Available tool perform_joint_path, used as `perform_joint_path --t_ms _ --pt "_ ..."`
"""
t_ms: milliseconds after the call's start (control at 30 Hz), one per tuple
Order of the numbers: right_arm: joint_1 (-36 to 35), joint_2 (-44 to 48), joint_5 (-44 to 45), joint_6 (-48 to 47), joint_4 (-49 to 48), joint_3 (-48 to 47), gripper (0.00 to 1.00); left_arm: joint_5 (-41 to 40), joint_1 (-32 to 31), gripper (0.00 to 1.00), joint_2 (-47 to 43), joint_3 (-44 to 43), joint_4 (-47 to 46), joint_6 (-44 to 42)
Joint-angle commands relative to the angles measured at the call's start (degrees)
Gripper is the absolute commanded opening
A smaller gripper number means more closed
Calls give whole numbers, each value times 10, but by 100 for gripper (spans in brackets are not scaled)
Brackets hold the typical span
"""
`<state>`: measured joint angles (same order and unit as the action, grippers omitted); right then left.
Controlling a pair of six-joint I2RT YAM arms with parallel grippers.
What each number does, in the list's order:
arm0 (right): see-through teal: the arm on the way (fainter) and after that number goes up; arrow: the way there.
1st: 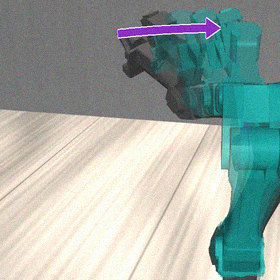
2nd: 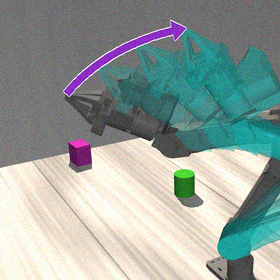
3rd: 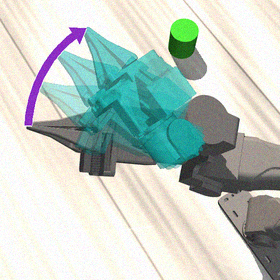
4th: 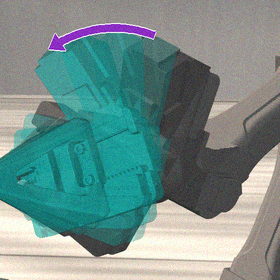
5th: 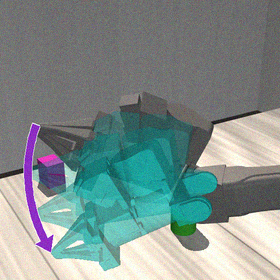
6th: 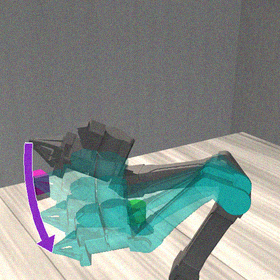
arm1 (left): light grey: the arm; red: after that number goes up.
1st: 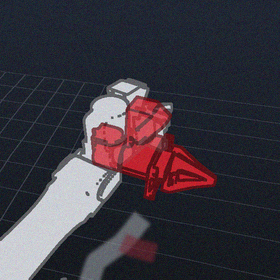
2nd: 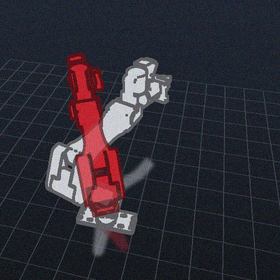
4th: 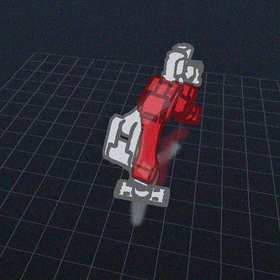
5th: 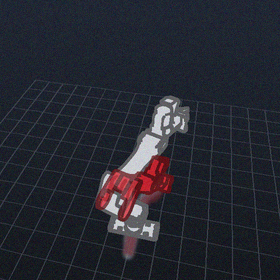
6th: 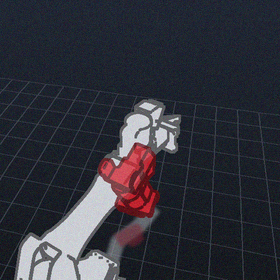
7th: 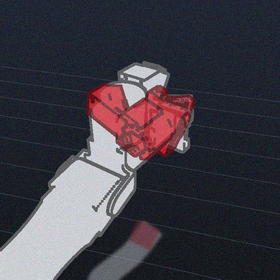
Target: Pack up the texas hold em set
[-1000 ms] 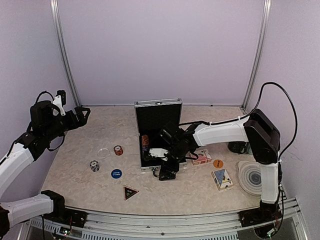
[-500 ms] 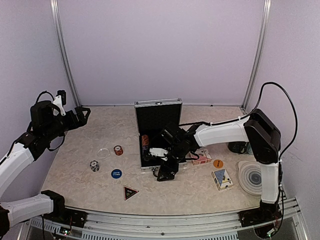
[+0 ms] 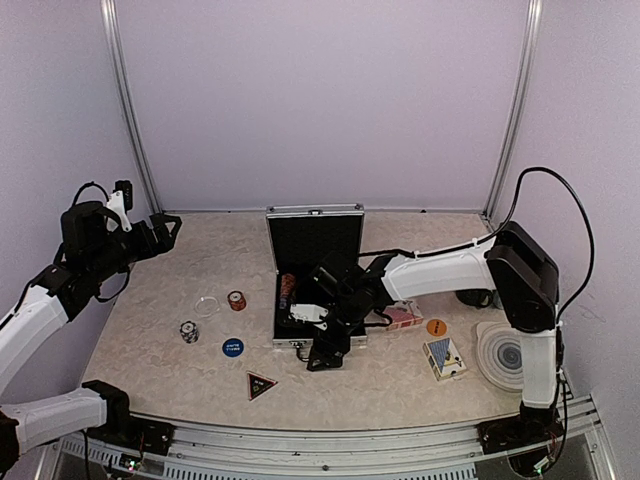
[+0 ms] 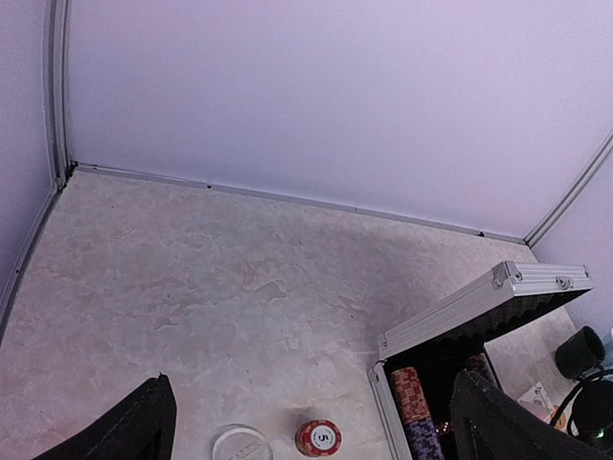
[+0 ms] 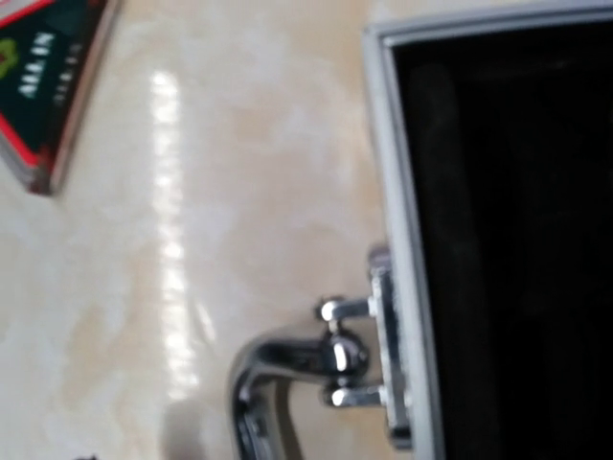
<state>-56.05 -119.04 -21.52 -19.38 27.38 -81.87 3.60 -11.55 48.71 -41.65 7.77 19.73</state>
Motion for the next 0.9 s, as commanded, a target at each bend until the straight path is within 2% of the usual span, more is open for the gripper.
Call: perform_joint_path --t_ms 0,167,433,867 --pt "-28 -23 -30 12 42 0 94 5 7 99 -1 8 -13 3" --pt "-14 -13 43 20 40 2 96 7 7 99 -2 8 -13 4" --pt "1 78 45 12 15 17 98 4 7 99 2 9 -11 4" --pt "3 210 142 110 -140 138 99 -3 -25 99 70 -14 30 -12"
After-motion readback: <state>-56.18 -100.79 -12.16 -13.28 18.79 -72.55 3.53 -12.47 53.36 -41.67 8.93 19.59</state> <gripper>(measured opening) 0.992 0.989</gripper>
